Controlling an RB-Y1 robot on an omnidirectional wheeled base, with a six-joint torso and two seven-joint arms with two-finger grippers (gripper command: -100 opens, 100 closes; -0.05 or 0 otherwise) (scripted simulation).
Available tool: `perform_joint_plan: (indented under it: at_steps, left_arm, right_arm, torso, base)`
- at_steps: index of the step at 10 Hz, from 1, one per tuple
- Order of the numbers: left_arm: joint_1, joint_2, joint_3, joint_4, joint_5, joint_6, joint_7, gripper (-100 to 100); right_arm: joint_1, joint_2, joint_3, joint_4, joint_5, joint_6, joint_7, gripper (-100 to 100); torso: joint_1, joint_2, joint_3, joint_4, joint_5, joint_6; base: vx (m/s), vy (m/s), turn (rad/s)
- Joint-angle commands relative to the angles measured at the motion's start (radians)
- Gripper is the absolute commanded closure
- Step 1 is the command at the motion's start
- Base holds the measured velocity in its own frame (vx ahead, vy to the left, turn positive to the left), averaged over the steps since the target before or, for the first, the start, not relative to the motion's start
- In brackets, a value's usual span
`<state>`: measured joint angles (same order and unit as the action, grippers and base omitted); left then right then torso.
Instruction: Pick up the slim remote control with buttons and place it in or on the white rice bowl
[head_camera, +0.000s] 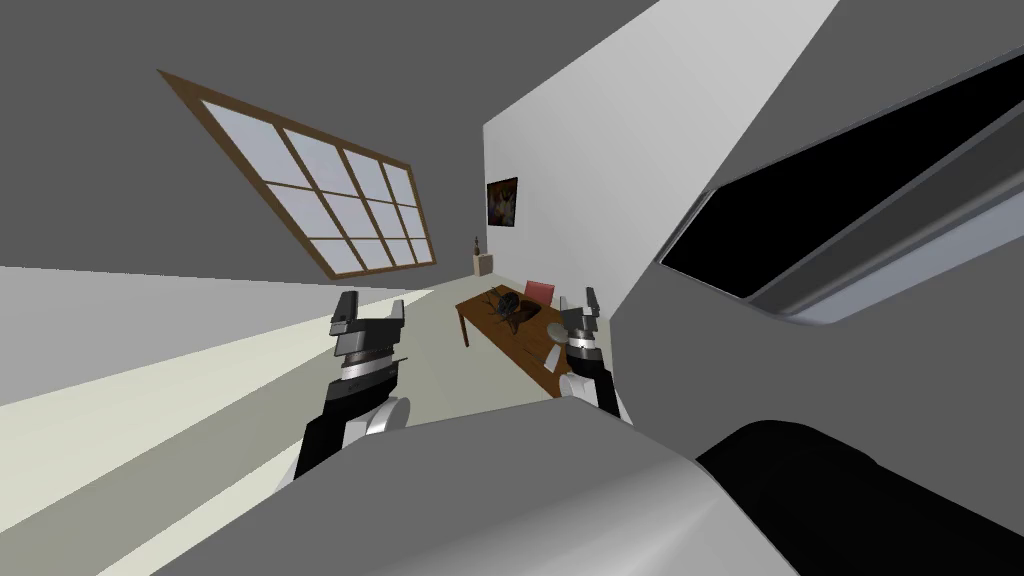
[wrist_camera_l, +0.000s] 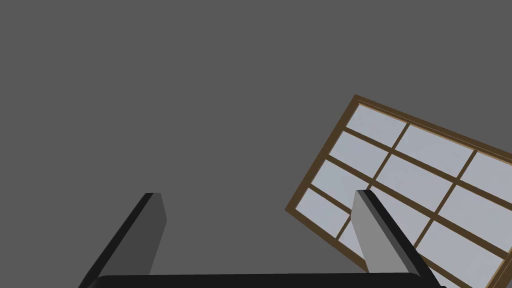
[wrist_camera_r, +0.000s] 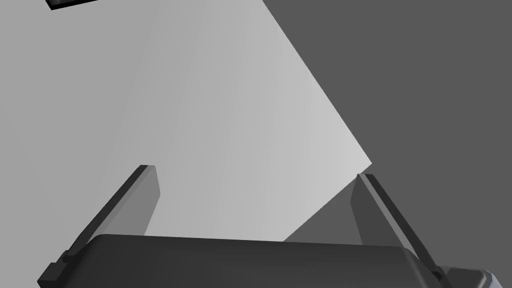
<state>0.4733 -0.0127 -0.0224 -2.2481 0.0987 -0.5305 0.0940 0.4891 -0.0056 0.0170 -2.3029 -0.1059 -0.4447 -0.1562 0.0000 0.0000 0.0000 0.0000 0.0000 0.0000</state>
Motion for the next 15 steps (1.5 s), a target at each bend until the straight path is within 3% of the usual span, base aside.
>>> perform_joint_plan:
  at_steps: [1,7,8,10,15]
  left_arm:
    - [0.0,0.0,0.0,0.0,0.0,0.0,0.0,0]
    - [0.0,0.0,0.0,0.0,0.0,0.0,0.0,0]
    - [0.0,0.0,0.0,0.0,0.0,0.0,0.0,0]
    - [0.0,0.0,0.0,0.0,0.0,0.0,0.0,0]
    - [0.0,0.0,0.0,0.0,0.0,0.0,0.0,0]
  right_arm:
    - [-0.002,-0.043,-0.007,0.023,0.038,-0.015,0.032,-100]
    - [-0.016,-0.182,-0.037,0.128,0.198,-0.073,0.161,-100]
    - [-0.016,-0.182,-0.037,0.128,0.206,-0.073,0.161,-100]
    - [-0.022,-0.241,-0.053,0.181,0.276,-0.099,0.221,-100]
    - [-0.027,-0.304,-0.068,0.242,0.386,-0.127,0.288,-100]
  torso:
    - [0.0,0.0,0.0,0.0,0.0,0.0]
    - [-0.002,0.003,0.001,0.001,0.0,0.0]
    - [-0.002,0.003,0.002,0.001,-0.001,0.0]
    - [-0.001,0.002,0.001,0.0,0.0,0.0]
    - [-0.001,0.001,0.001,0.0,0.0,0.0]
  base:
    - [-0.022,-0.012,0.039]
    - [-0.042,-0.024,0.048]
    - [-0.026,-0.015,0.022]
    - [-0.029,-0.012,0.063]
    - [-0.023,-0.017,0.042]
